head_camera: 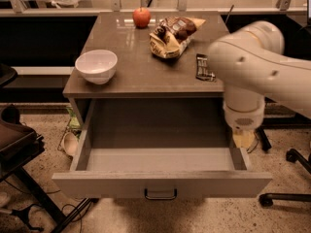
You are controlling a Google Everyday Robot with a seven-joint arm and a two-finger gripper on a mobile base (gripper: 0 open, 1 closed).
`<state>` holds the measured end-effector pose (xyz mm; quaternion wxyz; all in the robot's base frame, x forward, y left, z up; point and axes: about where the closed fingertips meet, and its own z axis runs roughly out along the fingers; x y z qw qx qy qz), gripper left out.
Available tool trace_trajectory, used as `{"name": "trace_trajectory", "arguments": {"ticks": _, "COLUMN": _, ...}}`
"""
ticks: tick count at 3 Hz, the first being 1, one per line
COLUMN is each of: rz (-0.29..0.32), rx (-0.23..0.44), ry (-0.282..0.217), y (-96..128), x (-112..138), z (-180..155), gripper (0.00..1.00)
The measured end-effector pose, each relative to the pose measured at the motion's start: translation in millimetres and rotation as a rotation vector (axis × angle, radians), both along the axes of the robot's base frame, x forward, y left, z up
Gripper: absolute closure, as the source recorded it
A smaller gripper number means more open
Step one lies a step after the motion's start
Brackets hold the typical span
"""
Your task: Open top drawer
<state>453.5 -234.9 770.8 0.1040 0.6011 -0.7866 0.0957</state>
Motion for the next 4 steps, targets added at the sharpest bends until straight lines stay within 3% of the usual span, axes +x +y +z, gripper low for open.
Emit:
{"name": "trace_trajectory", "arguments": {"ticks": 1, "rz": -0.016, "rx": 0.127, "ry": -0.026, "y": -6.6, "x": -3.3, "z": -15.5, "gripper": 1.0}}
{"name": "trace_trajectory", "arguments": {"ticks": 3, "rz": -0.003, "rx": 0.161, "ry": -0.016, "y": -6.5, "x": 1.4, "z": -27.7, "gripper": 1.0}}
{"name": "trace_trajectory", "arguments": {"ticks": 4, "rz": 0.029, "rx": 0.269, "ry": 0.02, "y": -7.2, "x": 14.2, "z": -73.5, "gripper": 1.0}}
